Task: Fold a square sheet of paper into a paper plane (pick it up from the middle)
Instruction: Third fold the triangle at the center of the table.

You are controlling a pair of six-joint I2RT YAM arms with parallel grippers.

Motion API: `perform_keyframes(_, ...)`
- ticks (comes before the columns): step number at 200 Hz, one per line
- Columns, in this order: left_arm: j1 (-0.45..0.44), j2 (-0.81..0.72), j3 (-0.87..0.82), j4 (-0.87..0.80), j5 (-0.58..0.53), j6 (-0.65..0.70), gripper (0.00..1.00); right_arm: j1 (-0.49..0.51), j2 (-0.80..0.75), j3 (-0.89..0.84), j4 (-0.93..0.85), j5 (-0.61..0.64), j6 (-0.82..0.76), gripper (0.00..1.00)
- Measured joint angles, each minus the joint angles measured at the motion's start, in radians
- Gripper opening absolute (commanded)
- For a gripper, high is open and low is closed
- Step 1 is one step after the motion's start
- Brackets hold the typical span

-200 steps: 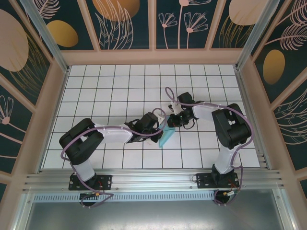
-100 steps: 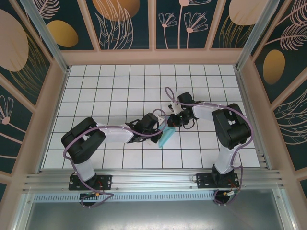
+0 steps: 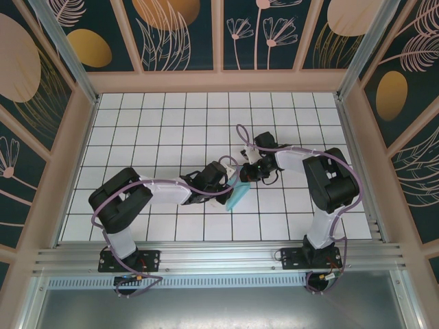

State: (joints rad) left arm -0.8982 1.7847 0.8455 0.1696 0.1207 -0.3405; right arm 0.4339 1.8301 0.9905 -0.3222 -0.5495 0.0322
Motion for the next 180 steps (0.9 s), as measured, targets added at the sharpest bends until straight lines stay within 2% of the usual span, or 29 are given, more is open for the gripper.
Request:
perform_keyframes(120, 0.000, 0.008, -0.010, 0.007, -0.023, -0.020, 0.02, 0.000, 0.000, 0.000, 0.000, 0.000, 0.001, 0.08)
perform_keyframes(180, 0.001, 0.008, -0.019, 0.023, 0.037, -0.065, 0.03, 0.000, 0.000, 0.000, 0.000, 0.000, 0.001, 0.08)
